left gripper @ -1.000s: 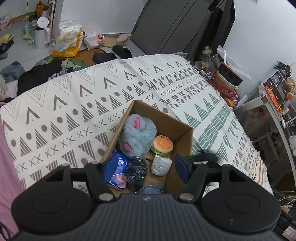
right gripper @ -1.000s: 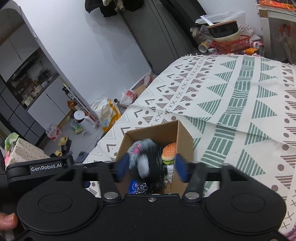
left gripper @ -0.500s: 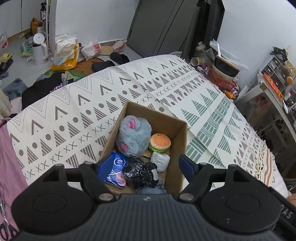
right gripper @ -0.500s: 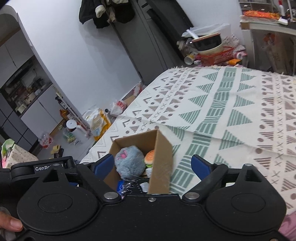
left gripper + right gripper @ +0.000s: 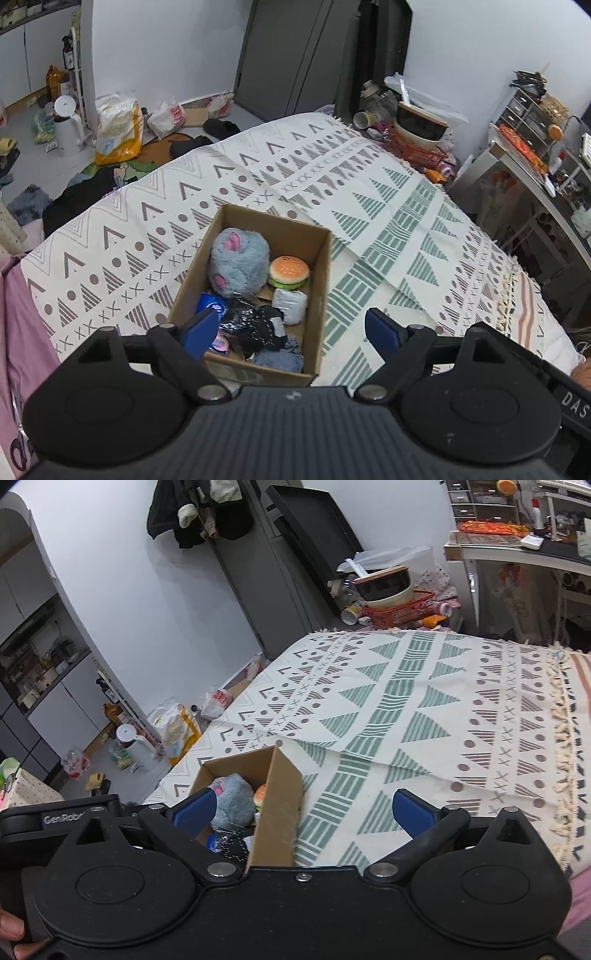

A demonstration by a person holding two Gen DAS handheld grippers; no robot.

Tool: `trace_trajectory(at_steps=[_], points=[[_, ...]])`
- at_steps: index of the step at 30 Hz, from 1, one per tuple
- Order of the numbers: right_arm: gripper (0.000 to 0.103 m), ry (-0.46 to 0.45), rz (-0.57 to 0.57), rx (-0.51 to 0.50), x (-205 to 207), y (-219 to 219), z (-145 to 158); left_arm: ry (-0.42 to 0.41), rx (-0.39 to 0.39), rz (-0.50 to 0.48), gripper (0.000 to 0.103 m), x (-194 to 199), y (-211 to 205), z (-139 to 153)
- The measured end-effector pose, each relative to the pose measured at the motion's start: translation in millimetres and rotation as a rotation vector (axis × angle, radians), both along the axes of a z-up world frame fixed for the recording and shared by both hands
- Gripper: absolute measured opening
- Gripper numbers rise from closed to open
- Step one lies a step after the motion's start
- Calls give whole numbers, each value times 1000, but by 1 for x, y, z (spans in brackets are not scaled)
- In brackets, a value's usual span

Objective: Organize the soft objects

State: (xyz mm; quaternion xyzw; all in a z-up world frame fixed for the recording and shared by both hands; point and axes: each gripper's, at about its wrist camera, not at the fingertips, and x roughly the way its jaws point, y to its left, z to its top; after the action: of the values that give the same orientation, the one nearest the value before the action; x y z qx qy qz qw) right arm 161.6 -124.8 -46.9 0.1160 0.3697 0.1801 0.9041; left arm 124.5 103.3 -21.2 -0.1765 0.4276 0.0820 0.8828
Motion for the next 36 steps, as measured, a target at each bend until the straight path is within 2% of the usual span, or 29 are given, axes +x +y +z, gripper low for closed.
trace_trajectory(at_steps=[9, 18, 26, 32, 36], points=[[103, -28, -17, -40, -18, -25, 24, -32, 25, -28, 100, -18, -20, 15], [103, -29, -50, -81, -41, -39, 37, -71, 47, -44, 101, -39, -29, 31], [103, -55, -62, -77, -62, -51, 51, -89, 76, -56, 102, -61, -32, 41], [103, -70, -62, -89, -79, -54, 61, -99, 45, -67, 102, -78, -29, 47], [103, -50, -60, -82, -87, -60, 63, -108, 52, -76, 102, -88, -30, 51]])
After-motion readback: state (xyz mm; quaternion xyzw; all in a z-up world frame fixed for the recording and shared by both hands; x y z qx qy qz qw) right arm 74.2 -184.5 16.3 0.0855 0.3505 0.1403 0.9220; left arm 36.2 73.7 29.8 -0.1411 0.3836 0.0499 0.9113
